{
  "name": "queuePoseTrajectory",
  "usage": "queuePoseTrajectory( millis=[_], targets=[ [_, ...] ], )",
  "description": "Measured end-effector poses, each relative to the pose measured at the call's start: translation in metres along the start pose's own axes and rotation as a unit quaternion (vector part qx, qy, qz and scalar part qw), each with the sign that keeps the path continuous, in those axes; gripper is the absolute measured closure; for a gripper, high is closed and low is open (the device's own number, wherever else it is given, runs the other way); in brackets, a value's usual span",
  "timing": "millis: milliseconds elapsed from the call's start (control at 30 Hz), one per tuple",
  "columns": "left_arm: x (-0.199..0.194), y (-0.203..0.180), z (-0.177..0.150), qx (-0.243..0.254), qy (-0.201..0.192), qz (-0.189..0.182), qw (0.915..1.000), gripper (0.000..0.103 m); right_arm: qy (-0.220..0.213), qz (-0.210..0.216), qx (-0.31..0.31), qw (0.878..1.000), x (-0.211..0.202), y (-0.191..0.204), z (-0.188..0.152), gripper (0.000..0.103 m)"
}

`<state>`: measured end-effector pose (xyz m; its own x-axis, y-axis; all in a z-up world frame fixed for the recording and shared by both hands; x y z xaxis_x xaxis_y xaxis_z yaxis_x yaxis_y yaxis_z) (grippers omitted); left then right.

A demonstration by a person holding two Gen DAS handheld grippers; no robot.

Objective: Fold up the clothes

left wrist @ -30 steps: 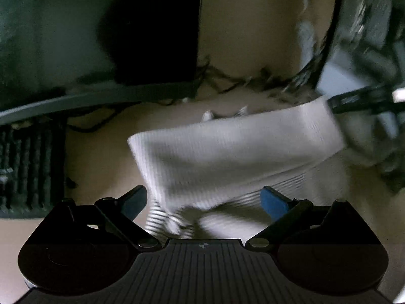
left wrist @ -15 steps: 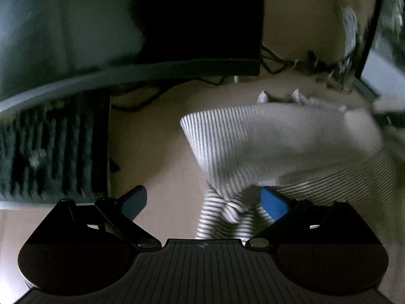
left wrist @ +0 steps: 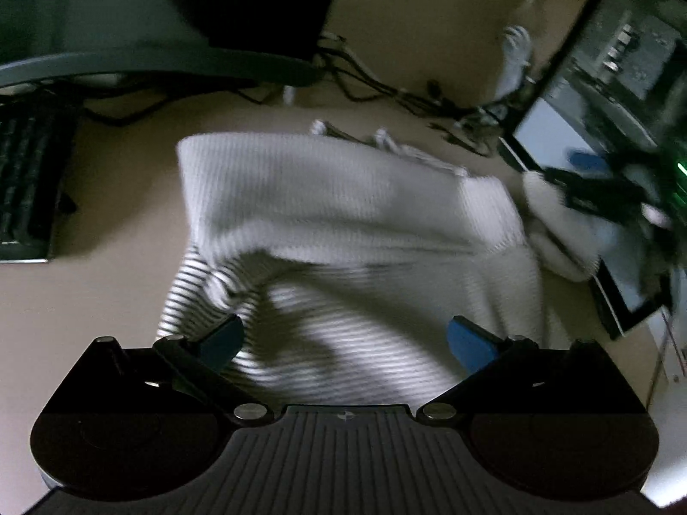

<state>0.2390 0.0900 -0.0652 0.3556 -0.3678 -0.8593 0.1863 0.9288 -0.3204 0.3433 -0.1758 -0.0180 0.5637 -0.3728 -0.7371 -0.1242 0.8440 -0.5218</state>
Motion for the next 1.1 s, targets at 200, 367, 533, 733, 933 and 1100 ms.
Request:
queuePoseTrajectory(
  millis=[200,367,533,733,933,1100],
  targets=[
    [-0.001,-0.003,-0.014,-0.013,-0.01,-0.029,0.9994,0.0,0.112,0.023,-0.082,0.99,0.047,0.013,0.03,0.053],
    [0.001,-0.001,-0.025,-0.027,-0.013,-0.059,0.9978,0.0,0.136,0.031,-0.088,0.986,0.041,0.01,0.021,0.09],
    [0.004,-0.001,-0.033,-0.008,-0.021,-0.061,0.9979,0.0,0.053,0.016,-0.042,0.998,-0.03,-0.016,0.032,0.094],
    [0.006,0.001,-0.039,0.008,-0.031,-0.068,0.9972,0.0,-0.074,0.022,0.022,0.997,-0.147,-0.054,0.062,0.094],
    [0.006,0.004,-0.041,0.005,-0.036,-0.08,0.9962,0.0,-0.157,0.08,-0.01,0.984,-0.211,-0.007,0.088,0.094],
    [0.006,0.003,-0.044,0.007,-0.041,-0.077,0.9962,0.0,-0.201,0.129,-0.023,0.971,-0.221,0.035,0.109,0.093]
  ],
)
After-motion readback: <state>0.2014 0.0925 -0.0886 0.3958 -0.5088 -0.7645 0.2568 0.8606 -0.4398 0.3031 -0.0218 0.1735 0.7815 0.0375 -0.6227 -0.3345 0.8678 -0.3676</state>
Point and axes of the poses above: each gripper's, at about its wrist camera, not at the fingertips, and x roughly the way its jaws point, y to its left, z to its top, the point moved 3 cm from there along x, roughly the way its jaws point, and after that the axes turned 15 degrees about y, right-handed, at the moved point
